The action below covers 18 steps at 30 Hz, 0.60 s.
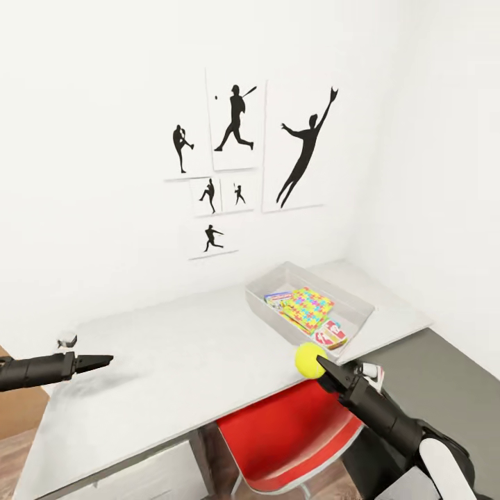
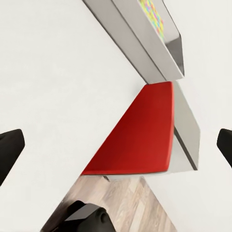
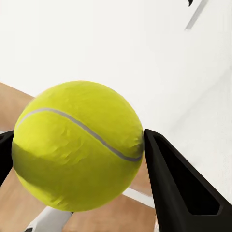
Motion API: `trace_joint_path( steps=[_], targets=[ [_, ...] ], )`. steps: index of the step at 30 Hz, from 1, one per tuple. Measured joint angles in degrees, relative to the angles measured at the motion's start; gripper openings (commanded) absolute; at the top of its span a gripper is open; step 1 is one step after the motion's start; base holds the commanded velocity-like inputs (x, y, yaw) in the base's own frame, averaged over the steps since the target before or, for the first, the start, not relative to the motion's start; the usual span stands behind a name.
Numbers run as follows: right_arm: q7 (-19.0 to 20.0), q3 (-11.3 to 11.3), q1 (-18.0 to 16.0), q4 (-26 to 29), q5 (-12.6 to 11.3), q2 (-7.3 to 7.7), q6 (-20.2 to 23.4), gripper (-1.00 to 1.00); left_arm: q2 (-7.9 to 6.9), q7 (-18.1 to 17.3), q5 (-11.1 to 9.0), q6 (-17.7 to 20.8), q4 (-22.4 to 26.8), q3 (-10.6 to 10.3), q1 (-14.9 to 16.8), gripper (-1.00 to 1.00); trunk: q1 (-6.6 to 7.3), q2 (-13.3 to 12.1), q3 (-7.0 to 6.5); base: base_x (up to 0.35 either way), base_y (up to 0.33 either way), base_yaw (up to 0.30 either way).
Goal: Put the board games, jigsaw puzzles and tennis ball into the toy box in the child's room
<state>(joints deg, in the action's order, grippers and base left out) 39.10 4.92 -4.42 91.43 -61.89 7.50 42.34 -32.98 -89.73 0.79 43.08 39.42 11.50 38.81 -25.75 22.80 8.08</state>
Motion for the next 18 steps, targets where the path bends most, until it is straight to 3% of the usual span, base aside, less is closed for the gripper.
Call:
trace_joint_path(
  steps=[8, 18],
  targets=[
    [0.0, 0.01, -0.01, -0.01, 0.01, 0.26, 0.01, -1.0, 0.12, 0.0, 0.0, 0.0, 0.02, 0.0, -0.01, 1.0, 0.01, 0.0, -0.06, 0.04, -0.313, -0.011],
    [0.01, 0.12, -0.01, -0.02, -0.01, 0.4, 0.08, -1.0, 0.12, 0.0, -0.01, 0.0, -0.12, 0.0, -0.01, 1.0, 0.02, 0.0, -0.06, 0.11, -0.096, 0.0]
  ],
)
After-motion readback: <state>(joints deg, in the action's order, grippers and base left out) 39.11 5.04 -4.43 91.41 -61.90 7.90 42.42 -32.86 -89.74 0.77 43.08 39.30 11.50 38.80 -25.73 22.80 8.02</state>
